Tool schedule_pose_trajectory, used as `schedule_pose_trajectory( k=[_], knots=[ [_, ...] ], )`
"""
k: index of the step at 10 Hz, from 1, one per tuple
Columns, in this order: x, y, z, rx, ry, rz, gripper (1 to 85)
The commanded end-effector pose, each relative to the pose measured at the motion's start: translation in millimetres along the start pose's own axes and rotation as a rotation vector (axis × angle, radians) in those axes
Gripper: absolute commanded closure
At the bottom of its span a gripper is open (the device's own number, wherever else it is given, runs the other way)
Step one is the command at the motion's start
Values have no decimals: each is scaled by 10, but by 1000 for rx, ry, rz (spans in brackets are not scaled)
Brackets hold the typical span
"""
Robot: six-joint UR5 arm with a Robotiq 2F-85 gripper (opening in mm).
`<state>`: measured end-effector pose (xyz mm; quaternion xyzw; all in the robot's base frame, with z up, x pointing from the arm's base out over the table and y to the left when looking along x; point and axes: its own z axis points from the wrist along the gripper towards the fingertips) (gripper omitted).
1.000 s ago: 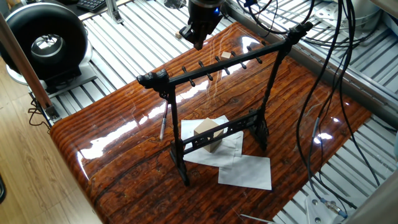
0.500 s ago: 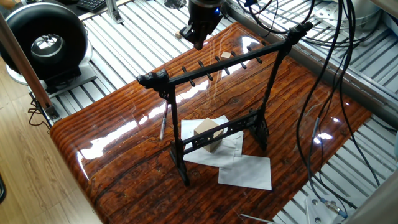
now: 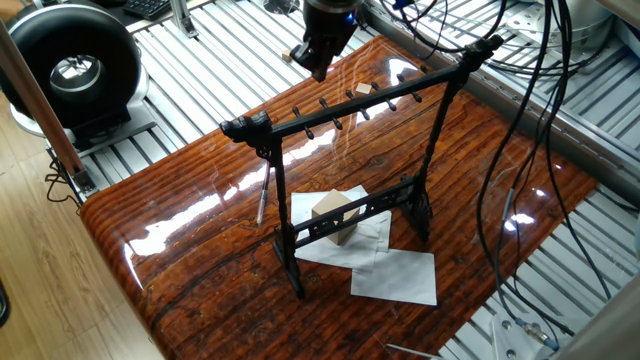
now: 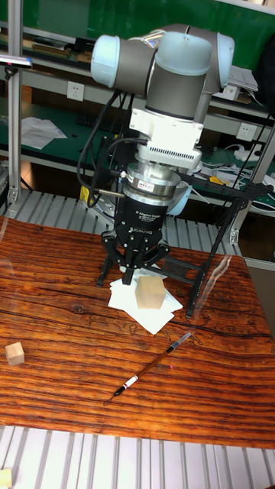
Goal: Place the brush on the pen rack
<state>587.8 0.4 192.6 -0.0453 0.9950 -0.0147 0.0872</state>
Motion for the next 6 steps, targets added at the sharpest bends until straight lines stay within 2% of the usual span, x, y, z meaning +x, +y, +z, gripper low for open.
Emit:
schedule_pose_trajectory(
  k=[1, 2, 3, 4, 5, 6],
  knots=[
    [26, 27, -10, -10, 9, -11, 847],
    [-15, -20, -19, 8, -5, 33, 847],
    [-35, -81, -46, 30, -8, 11, 847],
    [-129, -72, -104, 26, -31, -27, 847],
    [-397, -71, -189, 34, -110, -115, 847],
    [-438, -236, -255, 101, -70, -244, 847]
  ],
)
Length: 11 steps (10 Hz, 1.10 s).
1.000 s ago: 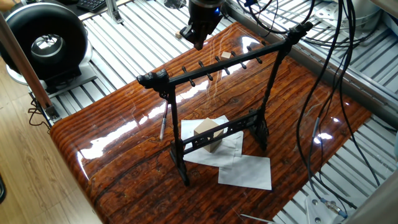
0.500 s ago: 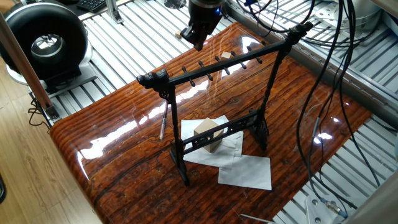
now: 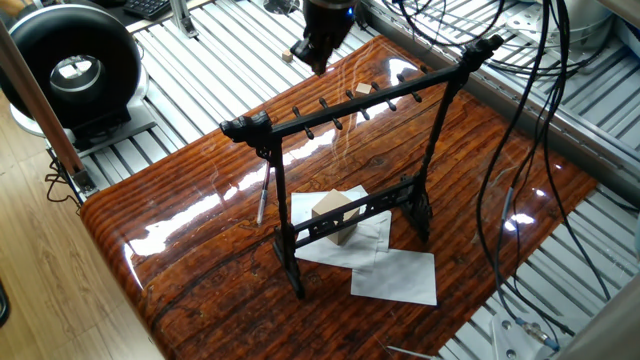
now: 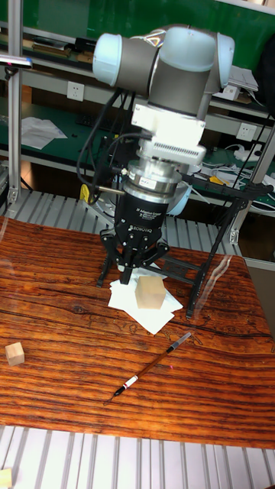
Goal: Place the brush on the pen rack
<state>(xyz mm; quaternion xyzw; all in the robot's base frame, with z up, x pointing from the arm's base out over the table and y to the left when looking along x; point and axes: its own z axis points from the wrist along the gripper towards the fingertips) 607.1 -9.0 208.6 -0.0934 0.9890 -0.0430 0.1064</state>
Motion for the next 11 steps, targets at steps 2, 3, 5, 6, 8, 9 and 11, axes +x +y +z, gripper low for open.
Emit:
schedule_pose_trajectory(
  k=[2, 3, 5, 6, 8, 9, 11],
  knots=[
    [-272, -243, -218, 75, 83, -241, 847],
    [-449, -215, -263, 72, 44, -264, 847],
    [-560, 12, -349, 14, 34, -260, 847],
    [-666, 7, -347, 17, -6, -268, 847],
    [-735, 616, -478, -204, -7, -67, 847],
    [-731, 505, -485, -152, 13, -78, 847],
    [-791, 506, -448, -151, 8, 37, 847]
  ],
)
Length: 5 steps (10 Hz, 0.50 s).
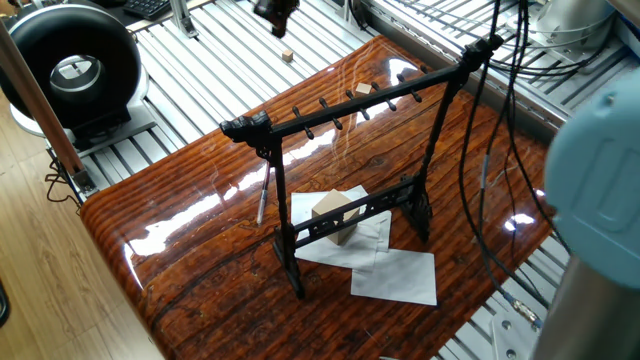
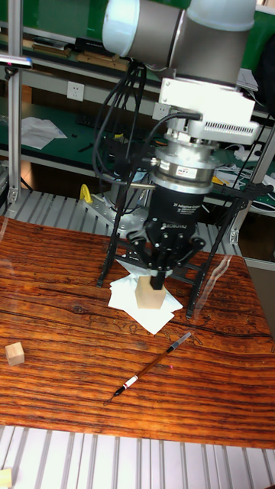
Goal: Place the brush on the pen rack
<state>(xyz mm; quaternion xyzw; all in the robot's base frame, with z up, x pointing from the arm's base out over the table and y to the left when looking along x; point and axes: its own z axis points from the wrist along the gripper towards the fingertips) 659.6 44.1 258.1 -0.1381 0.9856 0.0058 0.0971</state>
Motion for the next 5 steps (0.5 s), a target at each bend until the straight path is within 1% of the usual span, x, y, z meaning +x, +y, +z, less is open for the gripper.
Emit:
schedule_pose_trajectory(
  k=[1, 2, 3, 4, 5],
  knots=[
    [-55, 125, 10, -58, 22, 196, 847],
    [-91, 165, 26, -88, 23, 262, 847],
    [-113, 155, 39, -101, 29, 304, 847],
    [-108, 196, 34, -124, 49, 355, 847],
    [-126, 297, 28, -160, 59, 409, 847]
  ],
)
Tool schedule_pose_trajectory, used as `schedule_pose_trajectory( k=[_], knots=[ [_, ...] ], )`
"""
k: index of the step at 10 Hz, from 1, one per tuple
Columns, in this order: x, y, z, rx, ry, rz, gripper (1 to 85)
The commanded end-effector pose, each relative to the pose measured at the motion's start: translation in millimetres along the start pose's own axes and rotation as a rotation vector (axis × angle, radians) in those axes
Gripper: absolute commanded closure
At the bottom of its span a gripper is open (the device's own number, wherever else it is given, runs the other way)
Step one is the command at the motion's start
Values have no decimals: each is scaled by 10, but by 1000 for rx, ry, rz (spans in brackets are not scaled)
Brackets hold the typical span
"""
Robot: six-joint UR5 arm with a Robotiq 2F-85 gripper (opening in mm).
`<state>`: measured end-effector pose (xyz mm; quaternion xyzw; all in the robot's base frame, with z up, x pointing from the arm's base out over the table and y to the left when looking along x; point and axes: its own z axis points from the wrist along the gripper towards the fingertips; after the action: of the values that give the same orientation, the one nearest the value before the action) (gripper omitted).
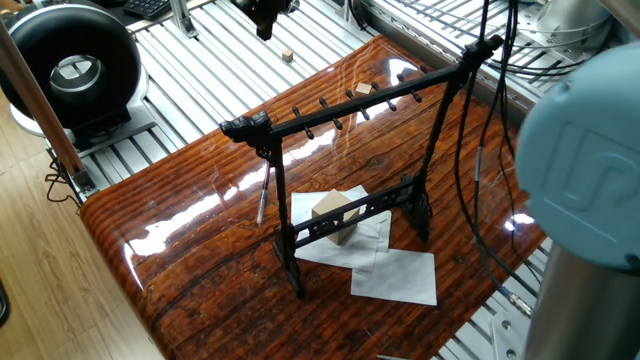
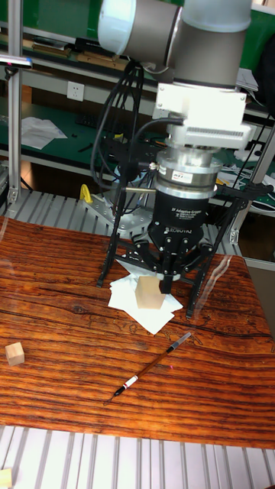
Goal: Place the brush on the pen rack
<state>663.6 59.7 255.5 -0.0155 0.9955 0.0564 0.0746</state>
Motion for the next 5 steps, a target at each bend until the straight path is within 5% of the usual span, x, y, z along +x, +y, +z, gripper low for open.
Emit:
schedule_pose_trajectory(
  k=[1, 5],
  knots=[
    [-35, 134, 17, -63, 21, 146, 847],
    [-254, 61, -25, -39, -47, 136, 847]
  ],
)
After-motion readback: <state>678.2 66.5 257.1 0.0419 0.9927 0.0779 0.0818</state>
